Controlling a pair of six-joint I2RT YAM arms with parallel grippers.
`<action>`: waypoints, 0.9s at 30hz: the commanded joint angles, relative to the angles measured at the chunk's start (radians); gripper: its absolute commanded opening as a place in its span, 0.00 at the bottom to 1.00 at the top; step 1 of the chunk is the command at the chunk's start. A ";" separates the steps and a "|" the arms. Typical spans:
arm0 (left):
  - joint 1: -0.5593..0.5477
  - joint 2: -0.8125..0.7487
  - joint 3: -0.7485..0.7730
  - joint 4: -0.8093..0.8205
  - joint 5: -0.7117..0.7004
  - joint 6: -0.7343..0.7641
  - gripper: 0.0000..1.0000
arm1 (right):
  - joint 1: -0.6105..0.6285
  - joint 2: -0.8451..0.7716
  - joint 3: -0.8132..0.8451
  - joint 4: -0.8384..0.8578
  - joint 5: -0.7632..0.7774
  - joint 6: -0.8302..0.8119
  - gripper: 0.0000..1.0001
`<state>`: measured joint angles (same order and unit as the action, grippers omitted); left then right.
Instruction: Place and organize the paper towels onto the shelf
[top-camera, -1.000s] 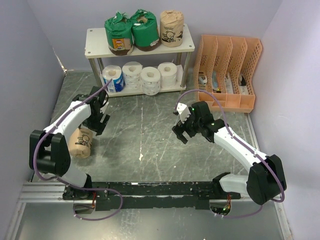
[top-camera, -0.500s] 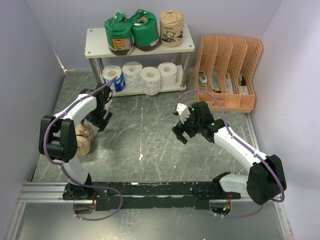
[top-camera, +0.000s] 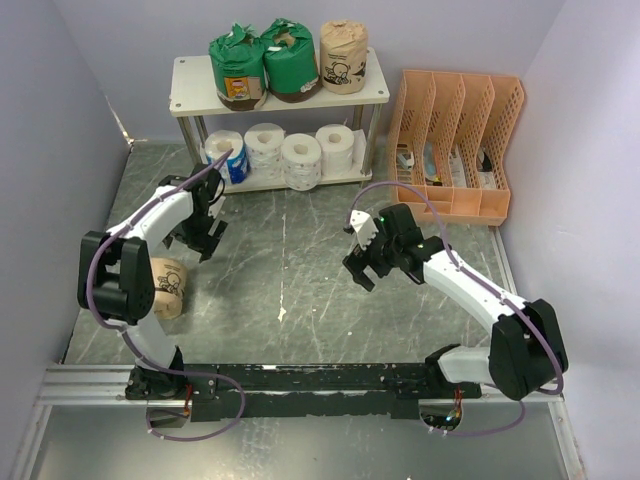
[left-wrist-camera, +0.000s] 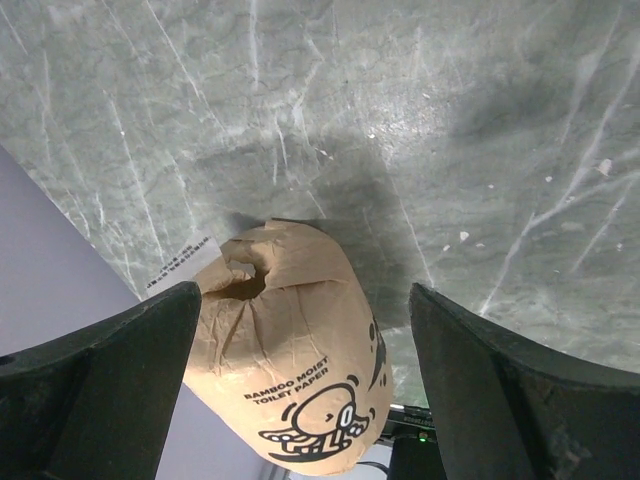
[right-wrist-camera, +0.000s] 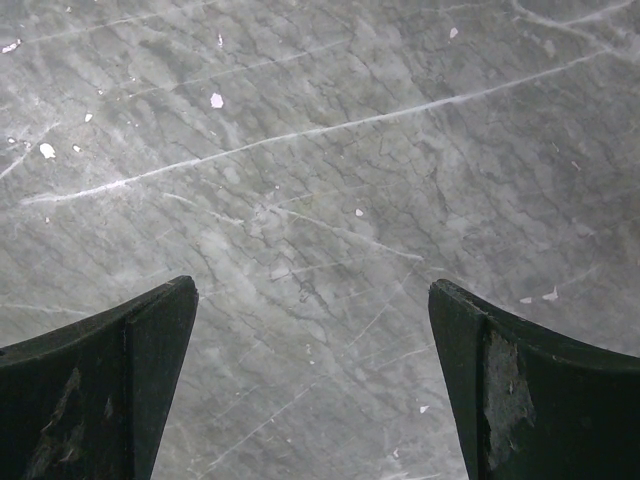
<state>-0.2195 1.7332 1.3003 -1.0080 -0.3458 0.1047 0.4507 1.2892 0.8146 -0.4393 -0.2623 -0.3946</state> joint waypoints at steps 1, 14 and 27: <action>-0.004 -0.075 0.030 -0.021 0.042 -0.031 0.97 | -0.006 0.003 -0.004 -0.020 -0.031 -0.011 1.00; 0.006 -0.029 -0.024 -0.030 0.029 -0.026 0.97 | -0.007 0.026 0.001 -0.041 -0.053 -0.008 1.00; 0.005 -0.077 -0.052 -0.067 0.004 -0.013 0.91 | -0.006 0.062 0.013 -0.067 -0.080 -0.013 1.00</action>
<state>-0.2165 1.7023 1.2774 -1.0489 -0.3294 0.0788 0.4496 1.3388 0.8146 -0.4900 -0.3161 -0.4004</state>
